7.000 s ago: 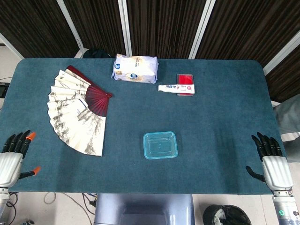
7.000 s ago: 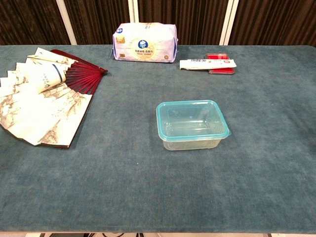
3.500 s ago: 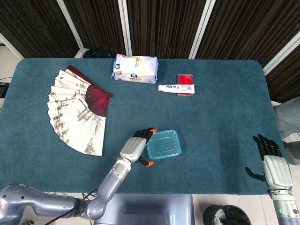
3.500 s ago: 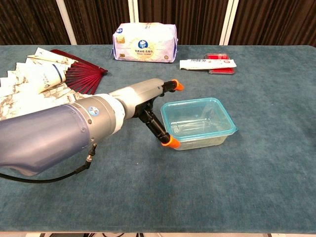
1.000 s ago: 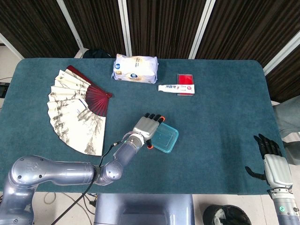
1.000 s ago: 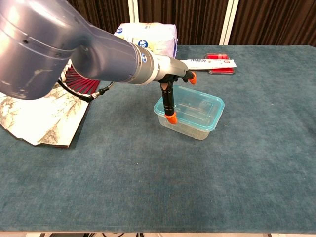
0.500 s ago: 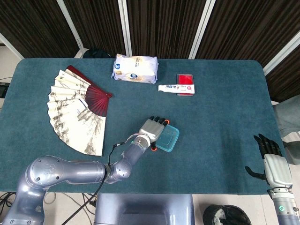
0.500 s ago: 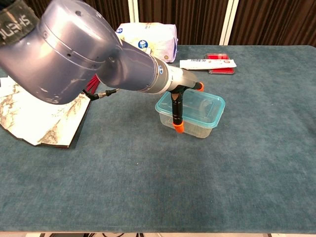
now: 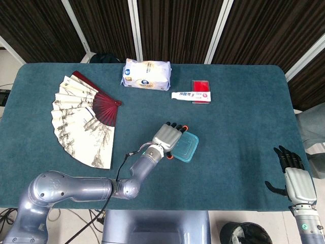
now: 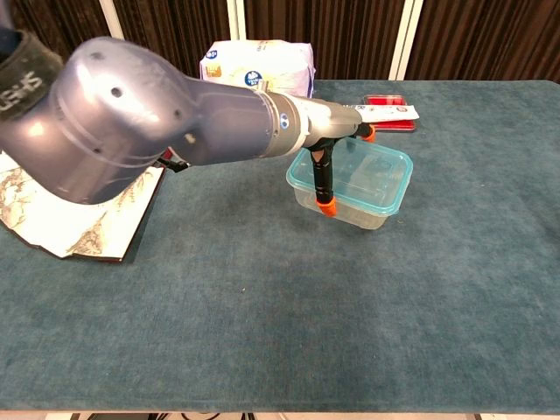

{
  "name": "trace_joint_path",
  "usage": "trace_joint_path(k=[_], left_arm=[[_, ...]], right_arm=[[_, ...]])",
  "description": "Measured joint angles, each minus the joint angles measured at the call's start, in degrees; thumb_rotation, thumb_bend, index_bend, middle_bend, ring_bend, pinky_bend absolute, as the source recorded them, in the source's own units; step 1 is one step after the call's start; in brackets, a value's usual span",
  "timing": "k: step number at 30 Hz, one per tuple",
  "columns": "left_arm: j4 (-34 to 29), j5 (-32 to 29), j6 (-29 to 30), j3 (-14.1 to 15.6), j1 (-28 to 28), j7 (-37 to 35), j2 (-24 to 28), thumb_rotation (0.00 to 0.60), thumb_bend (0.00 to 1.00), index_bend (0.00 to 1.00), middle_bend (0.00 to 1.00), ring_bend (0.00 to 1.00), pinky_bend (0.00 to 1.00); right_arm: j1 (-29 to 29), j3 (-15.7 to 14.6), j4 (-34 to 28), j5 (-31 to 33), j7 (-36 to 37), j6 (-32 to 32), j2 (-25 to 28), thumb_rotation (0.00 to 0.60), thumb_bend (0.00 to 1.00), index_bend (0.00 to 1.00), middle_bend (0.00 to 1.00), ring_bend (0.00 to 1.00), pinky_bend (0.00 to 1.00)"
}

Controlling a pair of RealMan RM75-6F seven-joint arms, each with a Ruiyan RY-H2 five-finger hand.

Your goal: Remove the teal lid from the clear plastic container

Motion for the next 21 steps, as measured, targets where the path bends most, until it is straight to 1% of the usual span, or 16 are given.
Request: trace_joint_path(k=[5, 9, 14, 21], left_arm=[[-2.3, 12.0, -0.7, 1.6, 3.7, -6.0, 1.9, 0.6, 0.08, 0.15, 0.32, 0.31, 0.46], [-4.4, 18.9, -2.3, 3.0, 7.1, -12.3, 3.5, 0.6, 0.08, 0.15, 0.32, 0.31, 0.46], [-5.9, 21.5, -3.7, 4.4, 8.9, -15.3, 4.1, 0.6, 0.08, 0.15, 0.31, 0.31, 0.46], [-7.4, 22.1, -3.4, 4.7, 8.8, -15.6, 3.8, 0.6, 0.08, 0.14, 0.31, 0.3, 0.46]], right_arm=[[0.0, -0.1, -0.1, -0.4, -0.5, 0.2, -0.2, 0.6, 0.29, 0.0, 0.0, 0.0, 0.0], [0.2, -0.3, -0.8, -1.2, -1.2, 0.2, -0.5, 0.6, 0.29, 0.0, 0.0, 0.0, 0.0], [0.7, -1.3, -2.3, -3.5, -3.1, -0.1, -1.7, 0.6, 0.29, 0.0, 0.0, 0.0, 0.0], [1.6, -3.1, -4.0, -6.1, -6.6, -1.4, -5.8, 0.6, 0.29, 0.0, 0.0, 0.0, 0.0]])
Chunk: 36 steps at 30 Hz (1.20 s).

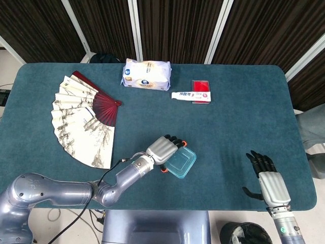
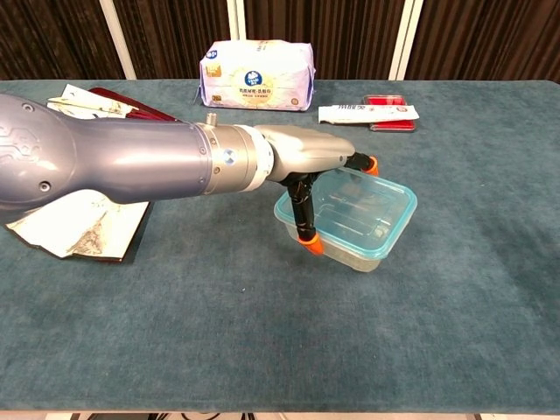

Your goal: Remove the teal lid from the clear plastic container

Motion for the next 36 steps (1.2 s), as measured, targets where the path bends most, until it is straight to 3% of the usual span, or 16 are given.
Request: trace_joint_path(k=[6, 22, 36], left_arm=[[-1.7, -2.0, 0.5, 0.0, -1.2, 1.9, 0.7, 0.6, 0.08, 0.14, 0.31, 0.3, 0.45], [-4.0, -9.8, 2.3, 0.9, -4.7, 6.4, 0.5, 0.6, 0.08, 0.14, 0.29, 0.29, 0.45], [-5.4, -20.1, 1.9, 2.1, -8.4, 9.2, 1.7, 0.6, 0.08, 0.14, 0.29, 0.29, 0.45]], right_arm=[[0.9, 0.0, -0.1, -0.5, -3.1, -0.7, -4.8, 0.6, 0.29, 0.0, 0.0, 0.0, 0.0], [4.9, 4.9, -2.4, 5.5, -13.9, -1.7, -20.3, 0.6, 0.29, 0.0, 0.0, 0.0, 0.0], [4.9, 4.3, -2.1, 7.8, -16.1, -0.8, -23.4, 0.6, 0.29, 0.0, 0.0, 0.0, 0.0]])
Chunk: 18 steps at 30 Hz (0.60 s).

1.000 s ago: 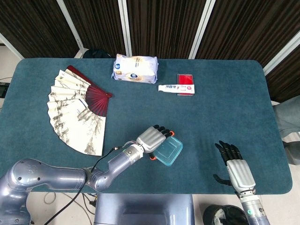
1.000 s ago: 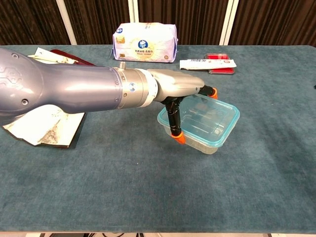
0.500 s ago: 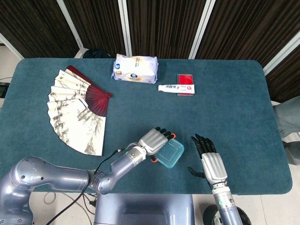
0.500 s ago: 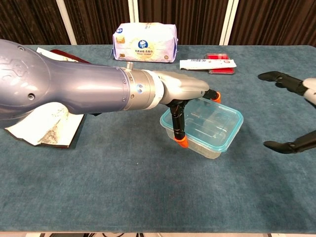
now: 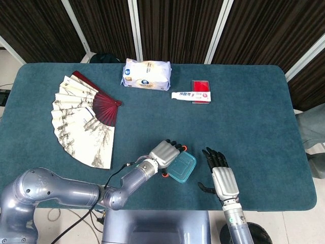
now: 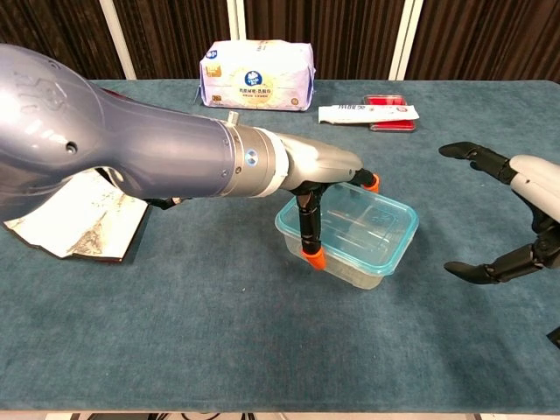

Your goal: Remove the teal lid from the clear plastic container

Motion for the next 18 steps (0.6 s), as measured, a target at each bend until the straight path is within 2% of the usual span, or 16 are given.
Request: trace_joint_path(k=[6, 18], left_arm=[[-0.7, -3.1, 1.0, 0.7, -1.1, 0.6, 0.0, 0.6, 0.08, 0.14, 0.29, 0.29, 0.45], [-1.1, -5.6, 0.9, -0.1, -1.8, -1.2, 0.2, 0.6, 0.08, 0.14, 0.29, 0.29, 0.46]], right_arm=[[-0.2, -0.7, -0.1, 0.5, 0.2, 0.0, -0.6, 0.6, 0.29, 0.0, 0.0, 0.0, 0.0], [-0.3, -1.1, -0.3, 2.5, -0.4, -0.1, -2.9, 0.6, 0.29, 0.0, 0.0, 0.0, 0.0]])
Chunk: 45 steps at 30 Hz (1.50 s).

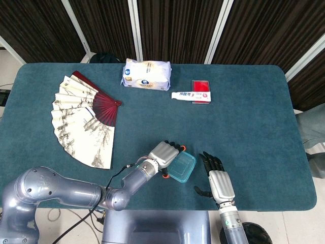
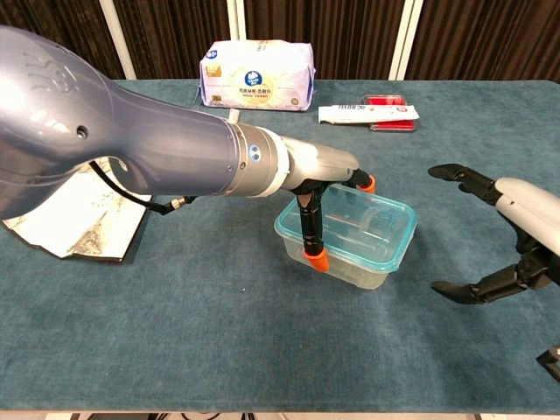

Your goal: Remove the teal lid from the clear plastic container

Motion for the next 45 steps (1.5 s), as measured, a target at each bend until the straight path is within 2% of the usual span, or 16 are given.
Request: trace_joint_path(k=[13, 26, 45], left_arm=[[0.2, -1.1, 1.4, -0.2, -0.9, -0.4, -1.0, 0.6, 0.08, 0.14, 0.29, 0.29, 0.47], [0.1, -3.3, 3.7, 0.4, -1.9, 1.1, -2.1, 0.6, 0.08, 0.14, 0.29, 0.29, 0.47], [-0.2, -3.8, 4.5, -0.7, -1.7, 0.8, -2.9, 0.6, 0.08, 0.14, 0.3, 0.29, 0.48]], right_arm=[[0.3, 0.5, 0.3, 2.7, -1.5, 0.1, -3.1, 0.6, 0.29, 0.0, 0.0, 0.0, 0.0], [0.7, 2.4, -1.2, 5.6, -3.0, 0.9, -5.0, 0.6, 0.29, 0.0, 0.0, 0.0, 0.0], [1.0, 2.4, -2.1, 7.7, -3.9, 1.3, -6.0, 0.6, 0.29, 0.0, 0.0, 0.0, 0.0]])
